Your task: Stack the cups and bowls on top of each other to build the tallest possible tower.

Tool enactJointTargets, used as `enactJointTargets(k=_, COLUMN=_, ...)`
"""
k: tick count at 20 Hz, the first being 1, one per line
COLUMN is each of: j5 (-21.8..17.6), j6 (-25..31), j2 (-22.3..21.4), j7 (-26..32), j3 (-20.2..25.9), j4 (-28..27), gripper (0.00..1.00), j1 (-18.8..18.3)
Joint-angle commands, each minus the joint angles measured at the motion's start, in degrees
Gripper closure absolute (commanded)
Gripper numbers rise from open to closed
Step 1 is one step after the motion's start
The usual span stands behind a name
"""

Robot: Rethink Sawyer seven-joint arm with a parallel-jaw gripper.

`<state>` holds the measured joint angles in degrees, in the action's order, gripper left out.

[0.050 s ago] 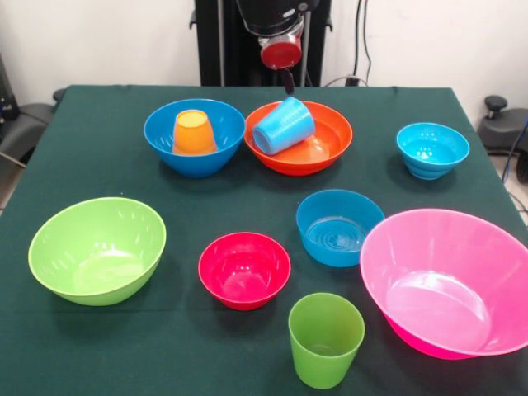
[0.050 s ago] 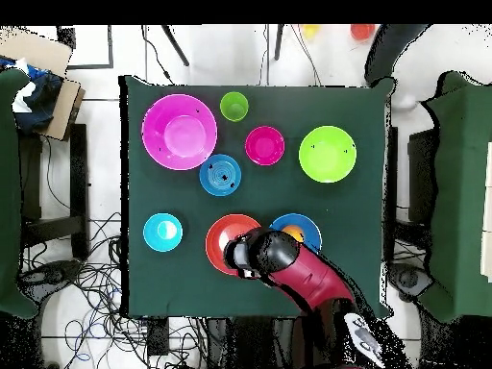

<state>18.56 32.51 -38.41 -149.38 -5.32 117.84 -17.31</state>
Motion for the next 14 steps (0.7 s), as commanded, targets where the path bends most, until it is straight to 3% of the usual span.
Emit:
enactJointTargets(k=1, j5=-2.8, j6=0.0, j2=-0.8, j7=2.2, j3=6.7, j4=-2.3, gripper=0.00, j1=0.9)
enactJointTargets(k=6, j5=-0.7, j6=6.0, j2=-5.7, j7=1.1, j3=7.6, j4=-1.7, gripper=0.00, j1=0.2)
enactJointTargets(k=14, j5=2.5, j6=8.1, j2=-5.4, j7=-4.6, j3=8.2, j4=-4.9, gripper=0.00, j1=1.7)
